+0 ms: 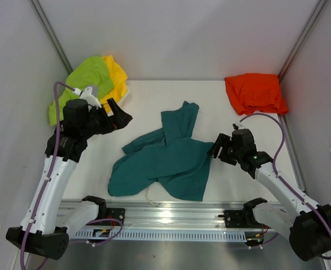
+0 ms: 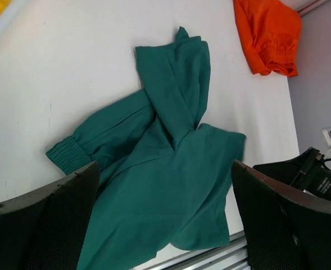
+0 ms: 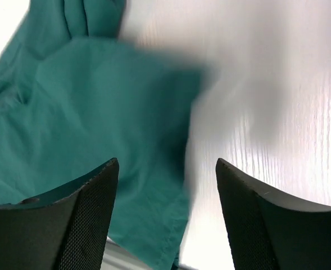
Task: Fold and stack the shorts
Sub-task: Flatten the shorts out
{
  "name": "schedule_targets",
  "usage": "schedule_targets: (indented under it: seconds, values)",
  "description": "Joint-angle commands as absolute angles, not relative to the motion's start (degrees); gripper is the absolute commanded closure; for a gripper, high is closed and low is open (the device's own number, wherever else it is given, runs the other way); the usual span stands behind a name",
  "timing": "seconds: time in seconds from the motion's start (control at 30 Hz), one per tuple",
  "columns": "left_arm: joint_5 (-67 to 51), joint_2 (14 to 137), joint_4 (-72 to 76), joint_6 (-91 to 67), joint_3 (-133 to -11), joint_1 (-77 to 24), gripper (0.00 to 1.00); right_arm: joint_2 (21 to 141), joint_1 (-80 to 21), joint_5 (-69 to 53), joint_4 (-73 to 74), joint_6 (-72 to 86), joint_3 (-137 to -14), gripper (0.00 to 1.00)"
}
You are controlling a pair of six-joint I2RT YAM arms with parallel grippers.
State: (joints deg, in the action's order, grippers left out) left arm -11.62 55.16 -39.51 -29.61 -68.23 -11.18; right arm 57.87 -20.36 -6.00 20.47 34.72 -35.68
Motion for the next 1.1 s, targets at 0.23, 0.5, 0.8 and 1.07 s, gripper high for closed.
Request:
schedule_targets:
  seconds: [0.23, 0.5, 0.8, 1.07]
  values:
    - [-13.0, 54.8, -40.3, -26.4, -66.4, -10.6, 0.01, 50.8, -28.7, -5.1, 31.2, 35.4, -36.0, 0.28]
    - [-12.4, 55.2, -40.8, -25.5, -65.7, -10.6, 0.01, 49.1, -46.8, -0.4, 36.3, 46.2, -33.1, 0.34]
    - [-13.4, 54.9, -40.1, -26.0, -65.3, -10.6, 0.01, 50.0, -62.9, 5.3, 38.3, 60.5, -28.0, 0.35]
    - [-13.0, 54.8, -40.0, -25.8, -65.1, -10.6, 0.01, 49.6, -70.7, 7.2, 30.2, 67.0, -24.2, 0.37]
